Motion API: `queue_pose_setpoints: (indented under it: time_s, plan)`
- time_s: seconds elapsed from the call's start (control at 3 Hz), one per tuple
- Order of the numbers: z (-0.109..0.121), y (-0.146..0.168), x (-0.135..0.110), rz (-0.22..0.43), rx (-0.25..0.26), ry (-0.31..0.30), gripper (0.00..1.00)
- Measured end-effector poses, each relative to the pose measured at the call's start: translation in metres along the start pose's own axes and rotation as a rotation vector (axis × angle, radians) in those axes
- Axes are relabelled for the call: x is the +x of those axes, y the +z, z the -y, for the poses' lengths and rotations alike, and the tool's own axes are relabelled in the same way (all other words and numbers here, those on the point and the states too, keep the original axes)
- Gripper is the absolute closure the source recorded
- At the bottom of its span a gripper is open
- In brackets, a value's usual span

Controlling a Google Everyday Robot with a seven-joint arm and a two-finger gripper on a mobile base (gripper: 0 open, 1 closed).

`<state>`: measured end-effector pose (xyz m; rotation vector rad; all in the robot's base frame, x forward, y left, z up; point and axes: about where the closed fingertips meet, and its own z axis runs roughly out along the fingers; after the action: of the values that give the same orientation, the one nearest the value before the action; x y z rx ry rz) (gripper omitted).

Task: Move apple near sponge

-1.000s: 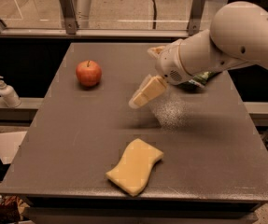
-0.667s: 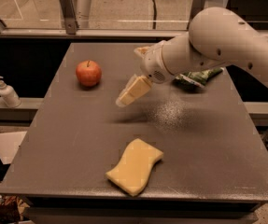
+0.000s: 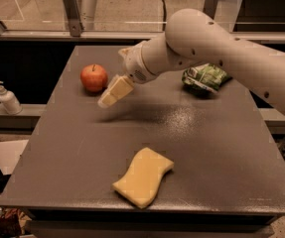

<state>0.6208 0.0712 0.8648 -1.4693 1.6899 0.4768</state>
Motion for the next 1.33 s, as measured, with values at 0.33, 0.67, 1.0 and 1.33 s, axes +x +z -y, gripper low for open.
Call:
queue_pose_setpoints:
  time_s: [0.33, 0.67, 1.0, 1.33]
  plan:
    - [0.005, 0.025, -0.003, 0.017, -0.021, 0.048, 0.00]
    - [0.008, 0.043, -0.002, 0.039, -0.038, 0.107, 0.00]
    - [0.010, 0.055, -0.002, 0.054, -0.051, 0.151, 0.00]
    - [0.009, 0.065, -0.003, 0.074, -0.067, 0.182, 0.18]
